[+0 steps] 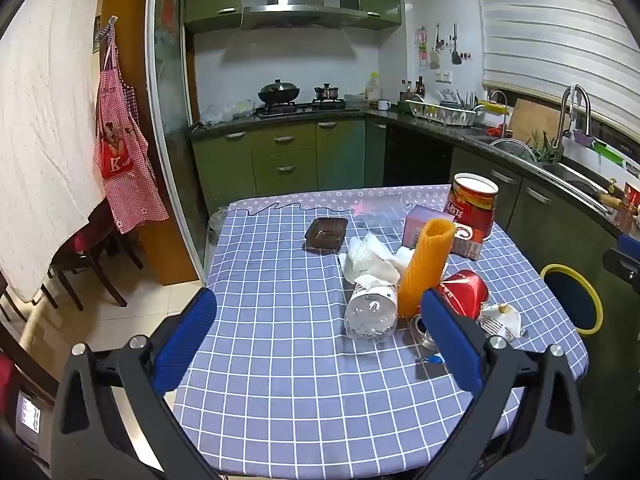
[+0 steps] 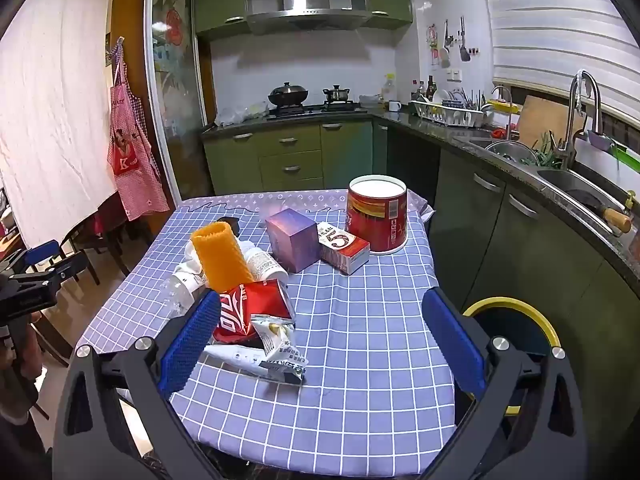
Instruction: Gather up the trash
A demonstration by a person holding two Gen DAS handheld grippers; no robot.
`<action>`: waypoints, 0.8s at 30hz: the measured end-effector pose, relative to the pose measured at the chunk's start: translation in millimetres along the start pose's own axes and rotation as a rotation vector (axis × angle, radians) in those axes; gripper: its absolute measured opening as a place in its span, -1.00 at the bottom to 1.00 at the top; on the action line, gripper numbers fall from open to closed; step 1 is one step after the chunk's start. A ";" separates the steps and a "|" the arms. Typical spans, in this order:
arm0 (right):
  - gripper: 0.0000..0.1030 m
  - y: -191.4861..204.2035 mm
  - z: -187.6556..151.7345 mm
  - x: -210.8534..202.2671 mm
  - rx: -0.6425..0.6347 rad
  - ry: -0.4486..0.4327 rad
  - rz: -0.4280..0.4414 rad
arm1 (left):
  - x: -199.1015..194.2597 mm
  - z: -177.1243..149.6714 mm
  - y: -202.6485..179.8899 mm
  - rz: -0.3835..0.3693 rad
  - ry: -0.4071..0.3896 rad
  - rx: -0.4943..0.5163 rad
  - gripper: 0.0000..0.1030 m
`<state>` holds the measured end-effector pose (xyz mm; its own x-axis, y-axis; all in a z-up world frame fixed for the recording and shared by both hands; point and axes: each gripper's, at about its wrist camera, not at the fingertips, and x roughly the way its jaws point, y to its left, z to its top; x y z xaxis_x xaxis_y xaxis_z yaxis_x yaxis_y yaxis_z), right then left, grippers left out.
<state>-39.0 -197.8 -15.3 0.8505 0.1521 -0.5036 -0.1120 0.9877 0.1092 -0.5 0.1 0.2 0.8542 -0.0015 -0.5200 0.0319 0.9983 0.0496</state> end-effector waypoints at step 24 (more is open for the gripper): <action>0.93 9.8 -1.1 4.0 0.001 0.008 0.001 | 5.4 -1.5 -3.5 -0.006 0.015 0.003 0.89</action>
<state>-37.3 -187.5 -17.2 0.8464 0.1531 -0.5100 -0.1122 0.9876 0.1102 3.2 -3.2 -4.1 0.8463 -0.0068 -0.5326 0.0390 0.9980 0.0492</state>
